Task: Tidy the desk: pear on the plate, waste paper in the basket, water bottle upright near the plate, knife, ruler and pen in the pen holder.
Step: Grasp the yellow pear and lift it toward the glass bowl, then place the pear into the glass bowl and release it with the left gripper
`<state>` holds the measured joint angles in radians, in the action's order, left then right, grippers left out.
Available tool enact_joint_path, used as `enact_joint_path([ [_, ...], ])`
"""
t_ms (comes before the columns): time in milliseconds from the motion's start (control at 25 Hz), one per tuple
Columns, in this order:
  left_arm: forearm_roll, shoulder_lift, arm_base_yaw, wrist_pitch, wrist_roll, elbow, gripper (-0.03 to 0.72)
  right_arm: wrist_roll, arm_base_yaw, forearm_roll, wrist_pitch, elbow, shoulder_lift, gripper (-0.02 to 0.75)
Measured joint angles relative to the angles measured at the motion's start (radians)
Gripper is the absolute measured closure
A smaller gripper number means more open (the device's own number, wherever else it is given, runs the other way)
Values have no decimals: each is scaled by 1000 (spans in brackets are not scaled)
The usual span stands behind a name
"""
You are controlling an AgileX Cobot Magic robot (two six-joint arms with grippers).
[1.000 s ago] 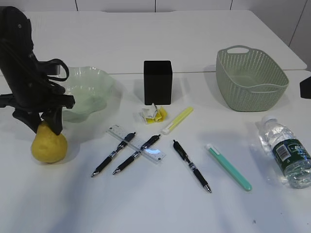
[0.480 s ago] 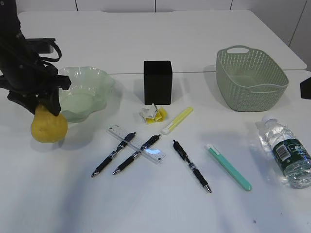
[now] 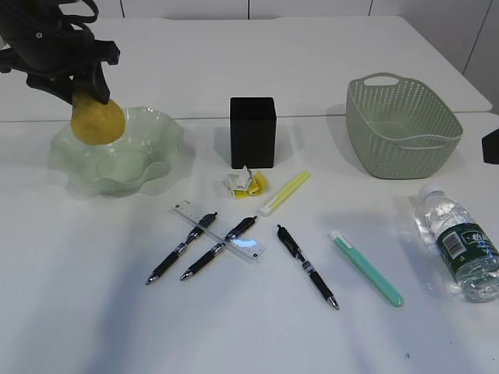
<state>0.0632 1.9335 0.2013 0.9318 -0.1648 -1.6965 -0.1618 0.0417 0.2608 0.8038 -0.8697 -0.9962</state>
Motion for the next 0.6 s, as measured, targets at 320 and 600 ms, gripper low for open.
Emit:
enact_joint_path([
  [320, 18, 147, -49, 0, -28, -160, 384, 0, 0, 0, 2, 0, 0, 153],
  [600, 62, 259, -57, -10, -31, -232, 384, 0, 0, 0, 2, 0, 0, 152],
])
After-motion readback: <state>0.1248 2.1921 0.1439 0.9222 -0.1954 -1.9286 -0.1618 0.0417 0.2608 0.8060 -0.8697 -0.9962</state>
